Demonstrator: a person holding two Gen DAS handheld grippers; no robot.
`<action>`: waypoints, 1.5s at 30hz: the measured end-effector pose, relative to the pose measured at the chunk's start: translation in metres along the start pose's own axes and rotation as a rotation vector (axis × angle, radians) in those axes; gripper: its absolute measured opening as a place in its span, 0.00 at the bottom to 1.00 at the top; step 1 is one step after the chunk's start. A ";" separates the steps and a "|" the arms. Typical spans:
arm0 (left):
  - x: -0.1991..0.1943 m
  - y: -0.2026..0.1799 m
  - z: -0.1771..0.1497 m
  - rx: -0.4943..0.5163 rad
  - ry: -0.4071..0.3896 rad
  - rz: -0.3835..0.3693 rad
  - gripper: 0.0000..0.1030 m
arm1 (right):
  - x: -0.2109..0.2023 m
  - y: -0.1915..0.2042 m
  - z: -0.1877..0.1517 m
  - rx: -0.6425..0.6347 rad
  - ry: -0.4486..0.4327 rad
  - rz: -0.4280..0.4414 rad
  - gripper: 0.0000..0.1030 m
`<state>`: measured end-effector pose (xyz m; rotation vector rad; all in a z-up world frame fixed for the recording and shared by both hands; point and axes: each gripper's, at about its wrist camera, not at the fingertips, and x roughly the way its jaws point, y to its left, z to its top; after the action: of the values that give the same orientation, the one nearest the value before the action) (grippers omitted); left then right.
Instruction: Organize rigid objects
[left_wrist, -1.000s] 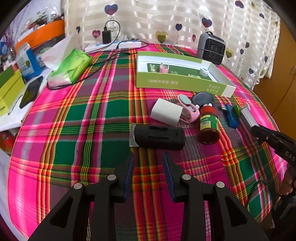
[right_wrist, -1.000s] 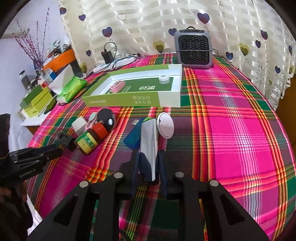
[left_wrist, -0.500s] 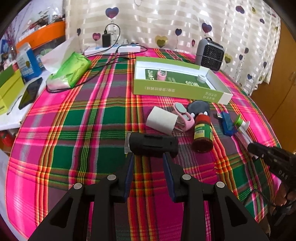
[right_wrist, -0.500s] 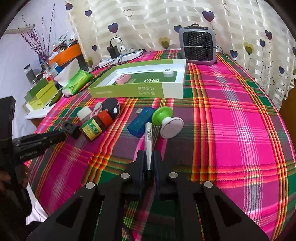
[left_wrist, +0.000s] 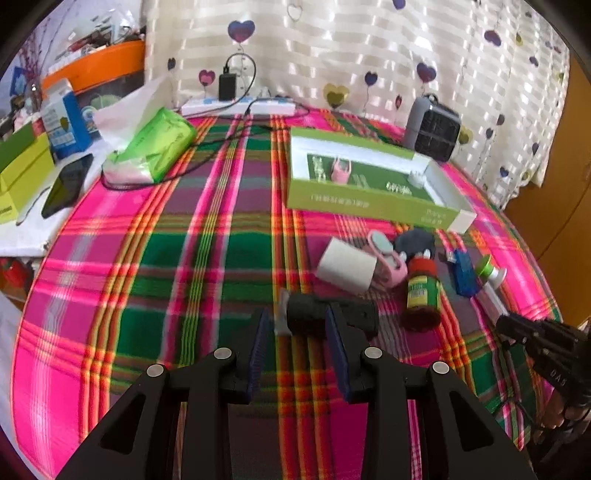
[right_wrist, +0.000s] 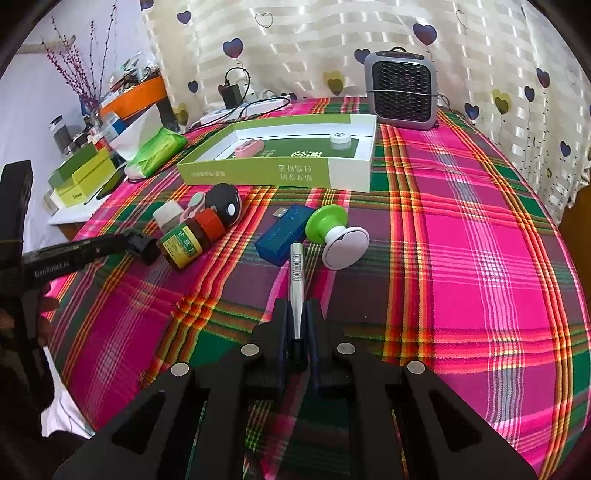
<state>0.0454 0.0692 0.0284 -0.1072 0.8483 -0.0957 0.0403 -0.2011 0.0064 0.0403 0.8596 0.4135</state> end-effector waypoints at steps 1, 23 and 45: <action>0.002 0.002 0.002 0.002 0.000 -0.019 0.30 | 0.000 0.000 0.000 -0.003 -0.001 -0.001 0.11; 0.006 -0.021 -0.021 -0.015 0.109 -0.282 0.31 | 0.005 0.001 0.001 0.003 0.017 -0.014 0.11; 0.011 -0.045 -0.010 0.293 0.068 -0.180 0.35 | 0.002 -0.012 0.000 0.066 0.001 0.028 0.26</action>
<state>0.0436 0.0232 0.0198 0.0957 0.8832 -0.3924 0.0457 -0.2114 0.0031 0.1135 0.8748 0.4113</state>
